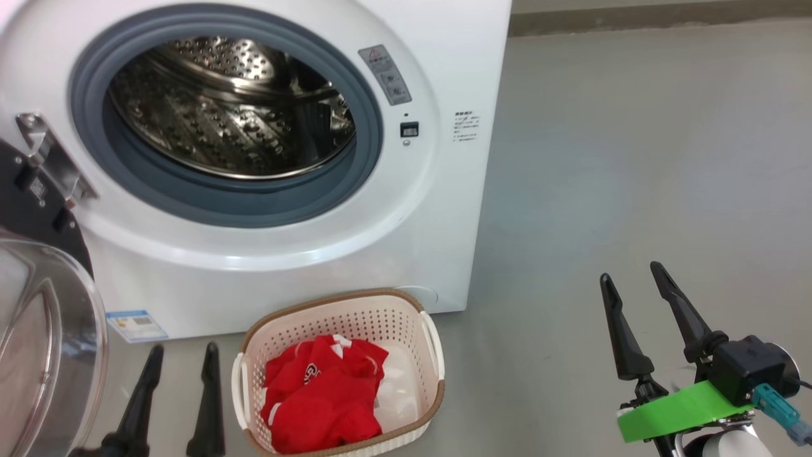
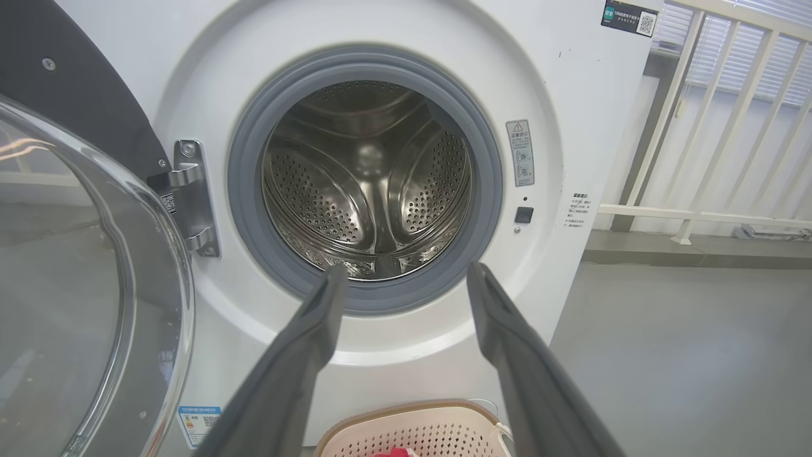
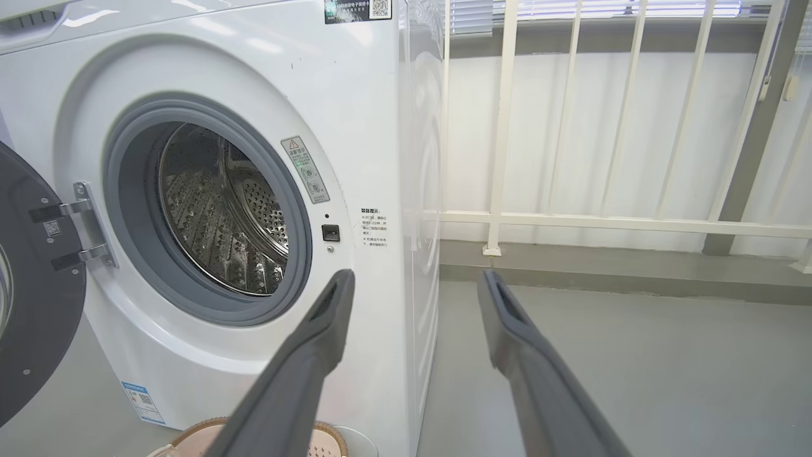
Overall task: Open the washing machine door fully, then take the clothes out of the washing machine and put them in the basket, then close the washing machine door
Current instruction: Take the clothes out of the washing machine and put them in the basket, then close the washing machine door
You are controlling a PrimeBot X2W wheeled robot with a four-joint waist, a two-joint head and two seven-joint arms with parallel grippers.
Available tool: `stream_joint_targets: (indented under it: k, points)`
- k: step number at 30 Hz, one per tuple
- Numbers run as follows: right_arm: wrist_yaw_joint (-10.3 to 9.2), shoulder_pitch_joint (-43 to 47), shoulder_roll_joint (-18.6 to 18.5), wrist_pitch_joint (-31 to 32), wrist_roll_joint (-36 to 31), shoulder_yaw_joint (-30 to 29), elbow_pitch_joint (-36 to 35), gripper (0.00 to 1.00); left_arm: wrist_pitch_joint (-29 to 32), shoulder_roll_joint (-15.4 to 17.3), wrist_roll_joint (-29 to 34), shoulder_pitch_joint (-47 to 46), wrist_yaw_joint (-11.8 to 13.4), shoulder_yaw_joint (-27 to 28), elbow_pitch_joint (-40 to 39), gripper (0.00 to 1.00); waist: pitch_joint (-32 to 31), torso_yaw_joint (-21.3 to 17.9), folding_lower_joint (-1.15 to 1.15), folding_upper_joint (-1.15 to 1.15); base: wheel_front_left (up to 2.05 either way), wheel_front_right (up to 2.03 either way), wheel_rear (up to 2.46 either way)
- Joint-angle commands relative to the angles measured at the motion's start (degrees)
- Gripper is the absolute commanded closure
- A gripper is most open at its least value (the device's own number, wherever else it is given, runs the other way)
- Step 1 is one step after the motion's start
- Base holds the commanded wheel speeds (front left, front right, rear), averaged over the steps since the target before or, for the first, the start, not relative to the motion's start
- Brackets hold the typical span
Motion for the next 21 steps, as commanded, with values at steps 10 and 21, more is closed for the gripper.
stream_joint_targets:
  k: [10,21]
  points:
    - [0.36,2.0,-0.2,-0.4,-0.8,0.8,-3.1,0.0,-0.5,0.1,1.1,3.3,0.7,3.9,-3.1,0.0,-2.0,-2.3,0.0,0.0,0.0,0.0,0.0]
    - [0.36,2.0,-0.2,-0.4,-0.2,1.0,-2.9,0.0,-0.5,-0.3,1.4,3.1,0.4,3.2,-2.9,0.0,-2.3,-2.2,0.0,0.0,-0.1,0.09,0.01]
